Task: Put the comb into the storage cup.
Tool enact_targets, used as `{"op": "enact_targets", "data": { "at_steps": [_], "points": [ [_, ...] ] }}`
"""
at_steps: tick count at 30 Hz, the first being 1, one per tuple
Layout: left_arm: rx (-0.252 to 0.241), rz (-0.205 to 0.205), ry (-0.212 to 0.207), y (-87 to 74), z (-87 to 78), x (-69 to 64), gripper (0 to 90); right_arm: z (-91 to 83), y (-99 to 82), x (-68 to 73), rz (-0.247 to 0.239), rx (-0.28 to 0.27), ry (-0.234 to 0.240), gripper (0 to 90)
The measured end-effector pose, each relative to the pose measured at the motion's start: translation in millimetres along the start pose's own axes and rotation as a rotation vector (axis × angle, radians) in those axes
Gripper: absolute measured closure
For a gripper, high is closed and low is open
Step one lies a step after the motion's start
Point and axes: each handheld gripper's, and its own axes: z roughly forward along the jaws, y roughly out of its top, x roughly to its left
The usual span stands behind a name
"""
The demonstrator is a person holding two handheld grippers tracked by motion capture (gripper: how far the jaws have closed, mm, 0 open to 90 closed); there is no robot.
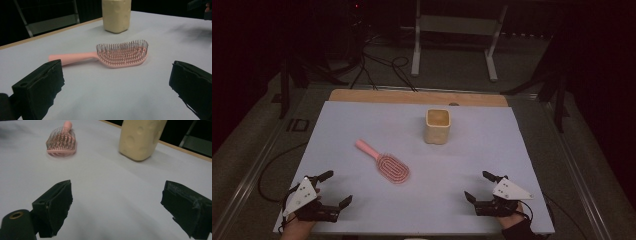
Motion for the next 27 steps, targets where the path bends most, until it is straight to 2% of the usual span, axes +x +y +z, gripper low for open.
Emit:
{"op": "enact_targets", "data": {
  "at_steps": [4,8,16,21,24,27],
  "points": [
    [0.003,0.007,-0.001,0.5,0.0,-1.2,0.0,-1.3,0.4,-0.6,0.018,-0.015,0.007,9.4],
    [0.008,0.004,-0.003,-0.1,0.9,-0.7,0.0,-1.7,0.3,-1.1,0.010,-0.010,-0.011,9.5],
    [0.005,0.017,0.003,4.1,-1.9,-4.0,0.0,-1.6,1.3,-1.9,0.022,-0.023,-0.007,9.5],
    [-0.001,0.011,-0.017,9.2,-2.9,-5.5,0.0,-1.8,1.9,-1.5,0.020,-0.024,-0.011,9.5],
    [-0.001,0.024,-0.013,13.8,-3.7,-7.1,0.0,-2.3,2.4,-1.9,0.026,-0.030,-0.013,9.5],
    [-0.012,0.016,0.010,18.4,-5.2,-7.3,0.0,-2.8,2.6,-2.2,0.028,-0.034,-0.019,9.5]
  ]
}}
